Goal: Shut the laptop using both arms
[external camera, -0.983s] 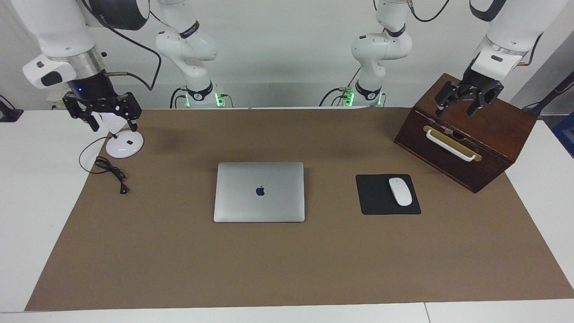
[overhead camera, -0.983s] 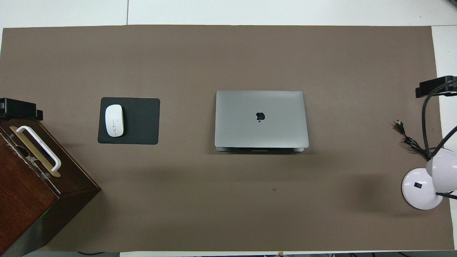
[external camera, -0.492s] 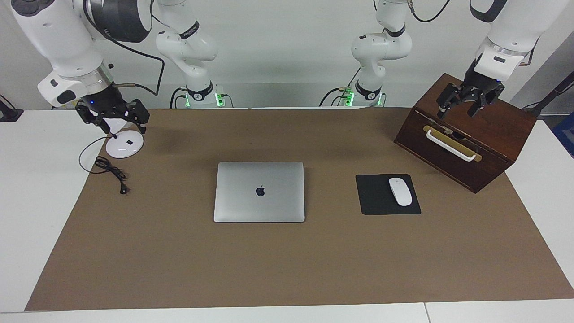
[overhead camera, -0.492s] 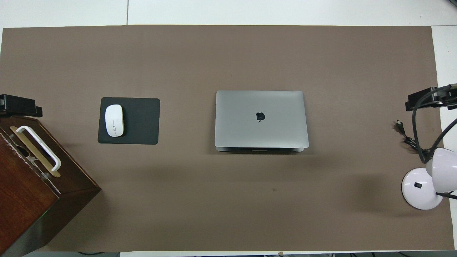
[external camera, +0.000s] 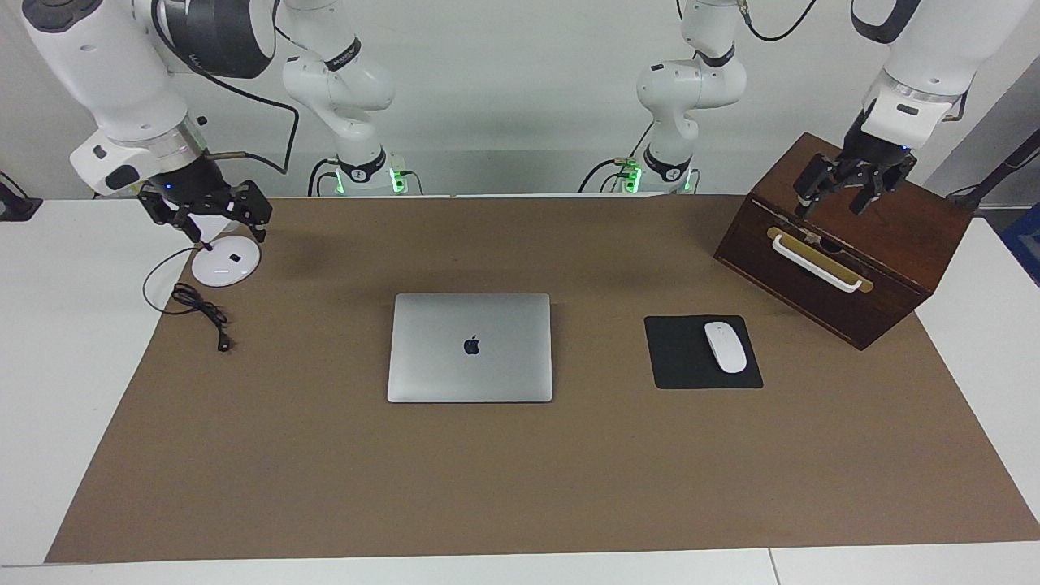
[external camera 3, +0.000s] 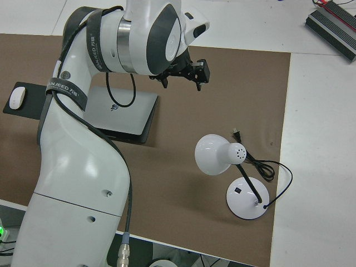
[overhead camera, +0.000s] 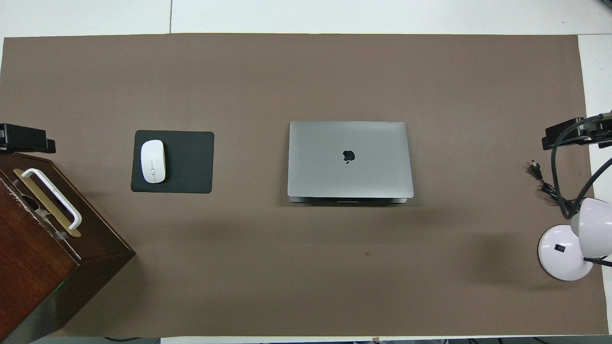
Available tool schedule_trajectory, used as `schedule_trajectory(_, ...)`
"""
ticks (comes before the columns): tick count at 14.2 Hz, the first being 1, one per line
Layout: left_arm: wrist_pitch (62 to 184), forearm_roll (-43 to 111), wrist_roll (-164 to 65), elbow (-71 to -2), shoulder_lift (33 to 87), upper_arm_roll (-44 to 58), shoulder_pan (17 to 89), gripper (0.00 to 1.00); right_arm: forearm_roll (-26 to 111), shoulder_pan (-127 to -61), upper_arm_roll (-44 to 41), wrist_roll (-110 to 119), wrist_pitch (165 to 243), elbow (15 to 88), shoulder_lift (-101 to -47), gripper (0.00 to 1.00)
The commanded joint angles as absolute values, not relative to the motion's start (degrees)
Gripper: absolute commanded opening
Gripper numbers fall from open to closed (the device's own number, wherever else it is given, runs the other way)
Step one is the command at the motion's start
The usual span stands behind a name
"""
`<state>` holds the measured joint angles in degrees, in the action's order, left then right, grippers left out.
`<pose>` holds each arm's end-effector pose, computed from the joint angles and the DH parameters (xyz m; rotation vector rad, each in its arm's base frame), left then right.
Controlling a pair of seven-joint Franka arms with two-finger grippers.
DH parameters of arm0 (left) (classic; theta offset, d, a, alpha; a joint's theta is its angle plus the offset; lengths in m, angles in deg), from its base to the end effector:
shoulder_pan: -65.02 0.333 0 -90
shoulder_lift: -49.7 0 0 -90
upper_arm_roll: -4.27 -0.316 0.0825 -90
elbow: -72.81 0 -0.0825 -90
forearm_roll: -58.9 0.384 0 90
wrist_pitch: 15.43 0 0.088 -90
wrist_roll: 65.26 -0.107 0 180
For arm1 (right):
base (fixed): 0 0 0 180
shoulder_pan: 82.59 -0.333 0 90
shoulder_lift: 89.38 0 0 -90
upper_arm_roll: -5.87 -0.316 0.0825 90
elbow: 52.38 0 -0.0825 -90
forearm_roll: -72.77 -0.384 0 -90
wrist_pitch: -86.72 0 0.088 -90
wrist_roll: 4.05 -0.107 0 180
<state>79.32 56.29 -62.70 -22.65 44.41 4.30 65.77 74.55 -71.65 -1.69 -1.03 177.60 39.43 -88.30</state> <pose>0.5335 0.0022 0.6371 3.0911 0.0915 0.1225 0.5591 -0.0370 0.6005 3.1145 -0.0082 -0.0568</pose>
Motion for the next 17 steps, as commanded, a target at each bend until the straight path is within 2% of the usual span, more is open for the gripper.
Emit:
schedule_trajectory(1,80.55,57.49,-62.01,-23.60,43.99,4.71,66.26,1.00,73.66,-70.90,-2.22,0.87,177.77,41.04,-89.56,1.00)
schedule_trajectory(17,80.64,58.29,-62.09,-22.81,44.96,4.71,66.34,1.00,72.86,-71.07,-2.22,0.69,177.24,40.96,-89.64,1.00)
